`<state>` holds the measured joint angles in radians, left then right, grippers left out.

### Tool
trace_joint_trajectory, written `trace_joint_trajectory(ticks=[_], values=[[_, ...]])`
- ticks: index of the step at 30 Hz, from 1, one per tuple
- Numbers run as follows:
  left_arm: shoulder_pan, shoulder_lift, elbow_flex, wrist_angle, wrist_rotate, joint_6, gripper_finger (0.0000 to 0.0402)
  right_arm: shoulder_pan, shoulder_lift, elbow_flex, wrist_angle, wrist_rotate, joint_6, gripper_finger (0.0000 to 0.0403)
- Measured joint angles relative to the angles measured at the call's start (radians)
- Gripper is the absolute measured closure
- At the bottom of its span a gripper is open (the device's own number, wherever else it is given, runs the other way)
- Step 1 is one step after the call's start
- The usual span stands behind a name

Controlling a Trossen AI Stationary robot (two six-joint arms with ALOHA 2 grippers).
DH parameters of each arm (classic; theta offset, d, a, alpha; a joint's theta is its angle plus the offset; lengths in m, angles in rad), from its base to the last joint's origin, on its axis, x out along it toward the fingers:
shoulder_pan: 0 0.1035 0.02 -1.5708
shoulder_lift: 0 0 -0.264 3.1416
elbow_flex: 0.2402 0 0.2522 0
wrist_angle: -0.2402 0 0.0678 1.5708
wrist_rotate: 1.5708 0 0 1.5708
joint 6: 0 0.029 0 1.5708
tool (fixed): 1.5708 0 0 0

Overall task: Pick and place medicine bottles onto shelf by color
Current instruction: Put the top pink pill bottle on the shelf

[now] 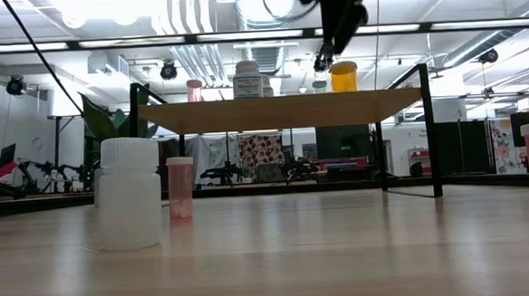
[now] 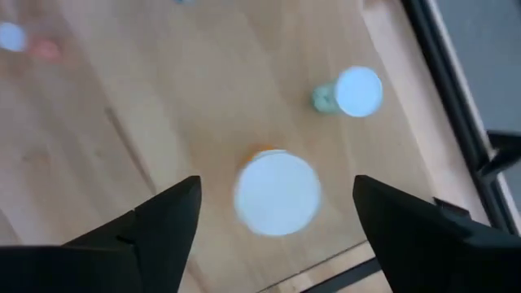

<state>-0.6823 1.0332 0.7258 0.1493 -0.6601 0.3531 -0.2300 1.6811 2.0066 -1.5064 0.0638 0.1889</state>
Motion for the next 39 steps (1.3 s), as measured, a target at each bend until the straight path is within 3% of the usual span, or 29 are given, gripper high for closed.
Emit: trace_joint_trajectory(ticks=[8,16,23,30,35,39], values=[[0.0,0.011,0.0,0.033,0.0,-0.008,0.0388,0.231,-0.202,-0.209,0.251,0.106,0.034,0.0119],[0.0,0.107,-0.014,0.242,0.001,-0.012,0.0388,0.515,-0.386,-0.584,0.669,0.22,-0.032,0.0133],[0.002,0.174,0.01,0.275,-0.022,-0.207,0.0385,0.659,-0.498,-0.926,1.096,0.252,-0.131,0.0143],[0.005,0.215,0.009,0.205,-0.063,-0.42,0.0309,0.735,-0.546,-1.146,1.404,0.252,-0.151,0.0145],[0.035,0.27,0.03,0.033,-0.104,-0.607,0.0235,0.759,-0.547,-1.249,1.579,0.251,-0.159,0.0149],[0.073,0.326,0.049,-0.163,-0.095,-0.763,0.0201,0.76,-0.547,-1.281,1.622,0.252,-0.137,0.0149]])
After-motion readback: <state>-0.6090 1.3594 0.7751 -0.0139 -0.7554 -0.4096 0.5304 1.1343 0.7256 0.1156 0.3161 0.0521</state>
